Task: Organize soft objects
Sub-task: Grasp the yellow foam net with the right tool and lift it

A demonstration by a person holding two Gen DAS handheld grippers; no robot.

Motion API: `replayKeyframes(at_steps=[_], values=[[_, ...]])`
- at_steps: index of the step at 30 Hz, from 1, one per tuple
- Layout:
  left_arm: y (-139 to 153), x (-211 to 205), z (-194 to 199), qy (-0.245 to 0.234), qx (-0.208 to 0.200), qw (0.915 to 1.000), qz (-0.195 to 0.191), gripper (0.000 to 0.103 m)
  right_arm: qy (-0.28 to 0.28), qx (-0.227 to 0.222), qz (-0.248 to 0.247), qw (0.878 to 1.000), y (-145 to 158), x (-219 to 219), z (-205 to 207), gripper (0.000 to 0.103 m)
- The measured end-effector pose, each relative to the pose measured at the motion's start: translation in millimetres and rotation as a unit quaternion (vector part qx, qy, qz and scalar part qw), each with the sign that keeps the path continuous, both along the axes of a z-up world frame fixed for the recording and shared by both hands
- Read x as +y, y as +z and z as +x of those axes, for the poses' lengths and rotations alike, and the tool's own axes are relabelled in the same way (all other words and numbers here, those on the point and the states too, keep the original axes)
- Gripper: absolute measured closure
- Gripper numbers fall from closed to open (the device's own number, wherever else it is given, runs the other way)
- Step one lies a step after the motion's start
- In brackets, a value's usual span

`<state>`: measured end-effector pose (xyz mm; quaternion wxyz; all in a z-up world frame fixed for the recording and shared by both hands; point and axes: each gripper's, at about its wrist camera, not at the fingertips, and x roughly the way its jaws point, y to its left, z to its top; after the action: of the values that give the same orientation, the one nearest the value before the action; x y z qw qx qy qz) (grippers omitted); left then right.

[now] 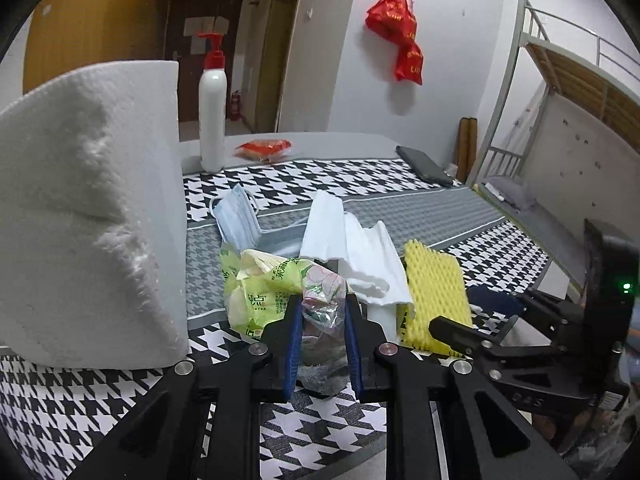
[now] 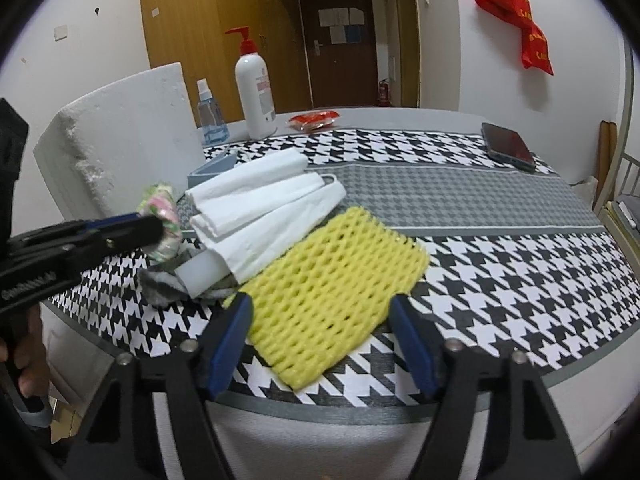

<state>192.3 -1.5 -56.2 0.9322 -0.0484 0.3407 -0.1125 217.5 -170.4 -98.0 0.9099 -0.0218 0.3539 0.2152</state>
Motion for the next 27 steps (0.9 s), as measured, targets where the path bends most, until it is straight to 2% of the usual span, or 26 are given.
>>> replayKeyframes(at_steps=[2, 9, 12, 14, 18, 27], values=[[0.7, 0.3, -1.9, 0.000, -0.002, 1.0000, 0.000, 0.082, -0.004, 0.004, -0.006, 1.000, -1.4, 0.3, 1.0, 0.038], [2.1, 2.0, -10.4, 0.003, -0.010, 0.9999, 0.002, 0.082, -0.005, 0.008, -0.024, 1.000, -2.8, 4.0, 0.4, 0.039], [3.8, 3.9, -15.5, 0.007, -0.015, 0.9999, 0.000, 0.082, 0.006, 0.010, -0.021, 1.000, -2.5, 5.2, -0.8, 0.053], [4.6, 4.7, -18.0, 0.011, -0.016, 0.9998, 0.000, 0.082, 0.019, 0.018, -0.011, 1.000, -0.9, 6.5, -2.6, 0.074], [8.5, 6.7, -24.3, 0.017, -0.025, 0.9995, 0.002, 0.082, 0.020, 0.010, -0.011, 1.000, 4.4, 7.5, -10.4, 0.078], [20.8, 4.2, -41.5, 0.020, -0.055, 0.9982, 0.010, 0.082, -0.004, -0.027, 0.005, 1.000, 30.3, -9.7, -30.4, 0.078]])
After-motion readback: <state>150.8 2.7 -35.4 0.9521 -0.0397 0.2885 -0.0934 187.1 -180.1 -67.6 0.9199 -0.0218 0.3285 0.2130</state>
